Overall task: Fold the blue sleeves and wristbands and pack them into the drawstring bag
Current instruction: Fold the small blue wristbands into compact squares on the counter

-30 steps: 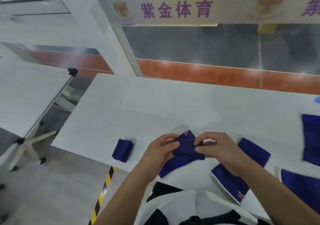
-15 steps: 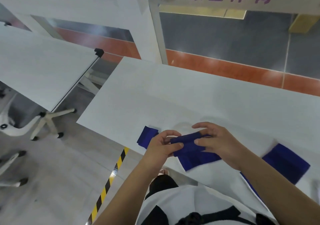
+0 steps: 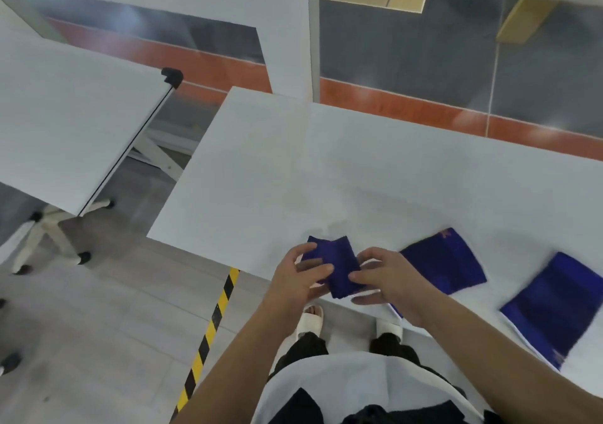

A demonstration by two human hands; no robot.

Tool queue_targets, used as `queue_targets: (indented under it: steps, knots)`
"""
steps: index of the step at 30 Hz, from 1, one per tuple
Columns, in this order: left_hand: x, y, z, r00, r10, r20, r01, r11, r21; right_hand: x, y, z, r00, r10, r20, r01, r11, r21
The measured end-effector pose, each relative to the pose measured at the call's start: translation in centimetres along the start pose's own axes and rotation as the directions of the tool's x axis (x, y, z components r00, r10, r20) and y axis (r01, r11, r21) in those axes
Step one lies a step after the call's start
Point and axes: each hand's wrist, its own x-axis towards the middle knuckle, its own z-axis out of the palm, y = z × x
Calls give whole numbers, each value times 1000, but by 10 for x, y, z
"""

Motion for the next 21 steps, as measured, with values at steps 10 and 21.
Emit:
queue_targets:
  steps: [10, 21]
  knots:
    - [52, -3, -47, 998, 54, 27, -60, 944, 323, 48, 15, 46, 963, 85, -257, -73, 996, 54]
    - [83, -9, -38, 949, 299, 97, -277, 649, 708, 82, 30, 56, 897, 74, -436, -42, 996, 83]
